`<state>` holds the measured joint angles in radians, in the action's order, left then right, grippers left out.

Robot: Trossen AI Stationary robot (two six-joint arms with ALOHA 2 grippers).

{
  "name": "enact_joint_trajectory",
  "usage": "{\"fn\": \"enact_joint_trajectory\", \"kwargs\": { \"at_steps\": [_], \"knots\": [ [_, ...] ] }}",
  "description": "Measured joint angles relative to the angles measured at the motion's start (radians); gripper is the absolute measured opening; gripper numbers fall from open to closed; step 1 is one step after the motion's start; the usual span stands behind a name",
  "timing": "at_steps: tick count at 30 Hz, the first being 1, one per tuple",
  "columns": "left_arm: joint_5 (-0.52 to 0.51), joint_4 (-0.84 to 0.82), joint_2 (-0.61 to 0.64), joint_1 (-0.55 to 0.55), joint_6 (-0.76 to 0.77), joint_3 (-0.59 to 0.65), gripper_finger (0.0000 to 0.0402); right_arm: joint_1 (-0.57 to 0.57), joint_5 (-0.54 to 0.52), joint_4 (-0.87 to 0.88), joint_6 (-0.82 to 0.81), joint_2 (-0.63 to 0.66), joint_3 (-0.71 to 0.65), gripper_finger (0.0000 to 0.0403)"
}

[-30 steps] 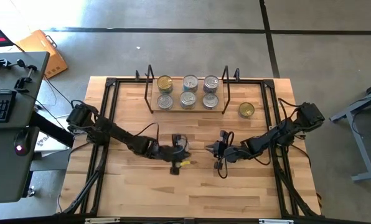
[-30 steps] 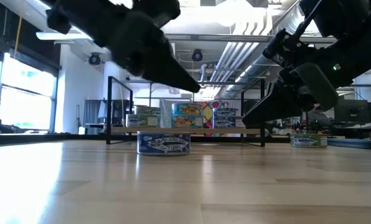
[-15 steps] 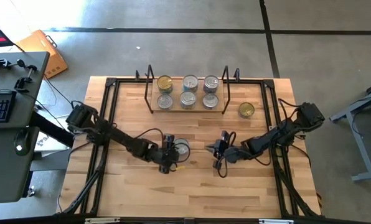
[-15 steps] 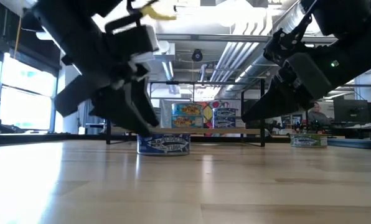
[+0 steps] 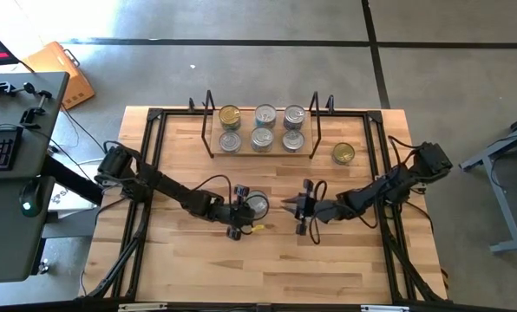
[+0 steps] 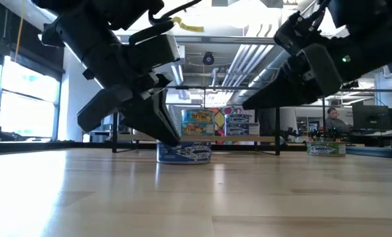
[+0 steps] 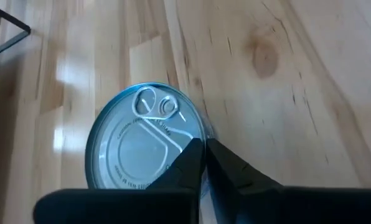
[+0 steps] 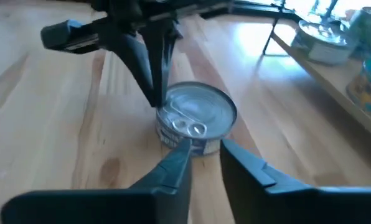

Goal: Stack canned seafood by type on shelf
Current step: Stack the blue tuna can on top of the blue tuna can on the shelf

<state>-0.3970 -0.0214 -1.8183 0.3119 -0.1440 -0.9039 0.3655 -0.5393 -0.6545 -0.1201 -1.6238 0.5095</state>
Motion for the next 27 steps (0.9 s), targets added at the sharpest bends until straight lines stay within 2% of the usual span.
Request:
{"fn": "enact_joint_trajectory", "kwargs": {
  "at_steps": [6,9,13,16,21,27],
  "knots": [
    [0.023,0.125,0.0,0.0,-0.003,0.029,0.0001,-0.061,0.167,-0.039,0.133,0.0,0.005,0.0156],
    [0.034,0.288,0.002,-0.005,0.021,0.1,0.0,-0.079,0.22,-0.007,0.197,0.0,0.03,0.0198],
    [0.046,0.549,0.002,-0.011,0.065,0.208,0.0,-0.08,0.234,0.055,0.357,0.0,0.071,0.024],
    [0.044,0.727,0.003,-0.012,0.091,0.279,0.0,-0.079,0.262,0.074,0.51,0.0,0.097,0.0249],
    [0.023,0.923,0.004,-0.021,0.136,0.364,0.0,-0.087,0.305,0.099,0.691,0.0,0.123,0.025],
    [0.05,1.075,0.005,-0.044,0.143,0.419,0.0,-0.119,0.311,0.108,0.859,-0.065,0.154,0.025]
  ]
}}
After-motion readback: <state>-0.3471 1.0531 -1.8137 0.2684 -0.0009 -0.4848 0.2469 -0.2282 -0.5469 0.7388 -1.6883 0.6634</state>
